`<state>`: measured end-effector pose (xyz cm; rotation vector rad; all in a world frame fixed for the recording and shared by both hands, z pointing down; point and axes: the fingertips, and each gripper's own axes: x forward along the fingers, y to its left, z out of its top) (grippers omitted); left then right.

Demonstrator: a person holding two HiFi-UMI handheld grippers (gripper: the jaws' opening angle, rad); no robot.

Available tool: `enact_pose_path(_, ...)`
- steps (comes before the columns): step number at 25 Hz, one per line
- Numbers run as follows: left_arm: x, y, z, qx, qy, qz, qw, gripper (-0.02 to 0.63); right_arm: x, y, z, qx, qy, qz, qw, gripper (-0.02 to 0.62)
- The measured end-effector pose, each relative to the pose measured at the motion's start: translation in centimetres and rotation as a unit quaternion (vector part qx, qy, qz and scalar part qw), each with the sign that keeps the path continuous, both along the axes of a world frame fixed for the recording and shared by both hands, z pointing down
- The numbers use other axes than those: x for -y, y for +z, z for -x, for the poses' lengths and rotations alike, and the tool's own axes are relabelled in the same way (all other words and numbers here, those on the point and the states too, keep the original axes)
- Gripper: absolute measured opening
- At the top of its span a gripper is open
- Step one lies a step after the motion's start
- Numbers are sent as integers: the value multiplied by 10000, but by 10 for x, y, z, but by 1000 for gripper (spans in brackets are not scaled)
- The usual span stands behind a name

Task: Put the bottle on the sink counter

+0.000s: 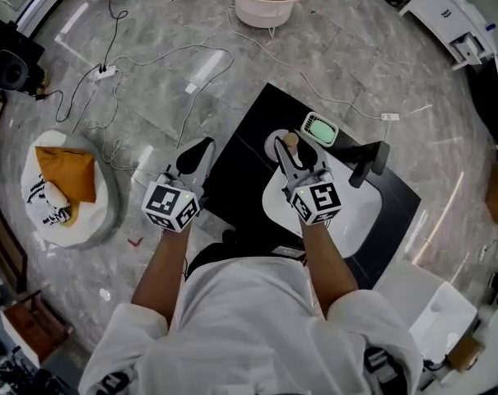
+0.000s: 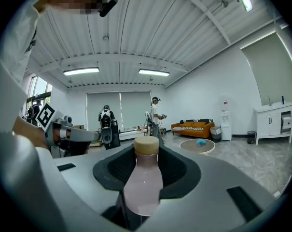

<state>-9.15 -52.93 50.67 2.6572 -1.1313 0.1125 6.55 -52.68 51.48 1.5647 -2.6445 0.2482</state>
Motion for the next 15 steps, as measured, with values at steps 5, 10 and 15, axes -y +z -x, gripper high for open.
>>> enact_pose_path(5,26,12,-21,41,50,49,10000,29,35,28,-13,-20,82,123,9999,144)
enact_pose_path(10,41,34,-34,48,113,196,9997,29,64,61,-24,-85,263,252,9993,144)
enact_pose_path(15,51,50,-40,61,118,268,9996,29,92,88,-31,-132,398,274,9987,144)
